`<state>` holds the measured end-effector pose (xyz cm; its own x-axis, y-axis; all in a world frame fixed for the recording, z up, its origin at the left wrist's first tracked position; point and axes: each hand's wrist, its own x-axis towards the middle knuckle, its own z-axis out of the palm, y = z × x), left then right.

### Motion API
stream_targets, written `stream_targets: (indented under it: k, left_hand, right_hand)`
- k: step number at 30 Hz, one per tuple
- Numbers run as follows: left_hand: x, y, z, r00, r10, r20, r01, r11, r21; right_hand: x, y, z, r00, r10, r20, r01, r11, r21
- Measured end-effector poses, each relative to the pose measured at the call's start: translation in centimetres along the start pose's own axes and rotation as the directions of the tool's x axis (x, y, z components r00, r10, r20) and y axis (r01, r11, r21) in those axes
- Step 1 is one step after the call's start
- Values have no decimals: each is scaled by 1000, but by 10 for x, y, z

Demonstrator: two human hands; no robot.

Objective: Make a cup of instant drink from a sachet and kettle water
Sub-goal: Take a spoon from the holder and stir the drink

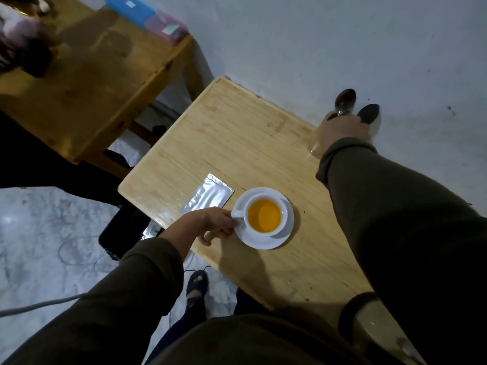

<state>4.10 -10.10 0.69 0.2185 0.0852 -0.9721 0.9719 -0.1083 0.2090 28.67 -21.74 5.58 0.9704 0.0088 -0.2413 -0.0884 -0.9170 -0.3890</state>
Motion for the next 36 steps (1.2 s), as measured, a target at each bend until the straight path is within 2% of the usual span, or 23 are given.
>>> stream_targets:
  k: [1,3,6,9,12,15,17,20,24,27,29,33,36]
  left_hand:
    - [-1,1,0,1000,-6,1,6,1000,7]
    - [1,2,1,1000,-7,3,7,1000,16]
    - [5,2,4,1000,4,-22,-3,1000,5]
    - [7,1,8,998,17,-56,-17,1000,6]
    - [5,-1,12,995,40,-86,-39,999,10]
    - [4,-3,13,992,66,-109,-67,998,0]
    - [2,-5,14,990,98,-106,-97,995,13]
    - [-1,-10,13,981,175,-89,-176,984,-8]
    - [-7,-17,9,943,330,-44,-332,943,-39]
    - [-9,-23,4,918,397,-5,-397,918,-15]
    - [-7,-25,0,909,417,25,-417,909,-24]
    - [-4,-29,-2,906,420,50,-415,905,-96]
    - [0,-28,-2,920,392,26,-384,911,-147]
  right_hand:
    - [5,-1,2,1000,-5,-26,4,999,-44]
    - [9,-3,2,996,75,-45,-78,994,-76]
    - [4,-8,-3,991,120,-66,-122,992,-23]
    - [-2,-4,-5,991,94,-99,-93,995,19]
    - [-5,0,-8,998,39,-56,-33,994,109]
    - [-13,-1,-23,996,60,-65,-39,955,294]
    - [-21,-6,-31,988,44,-149,11,937,350]
    - [-41,-16,-40,930,46,-366,102,922,374]
    - [-79,-21,-47,902,74,-425,132,891,435]
    - [-119,-20,-44,927,88,-365,124,846,518]
    - [-146,-16,-30,950,63,-305,108,852,512]
    - [-186,5,4,989,88,-121,-16,868,496]
    - [-213,18,20,988,152,27,-144,842,520]
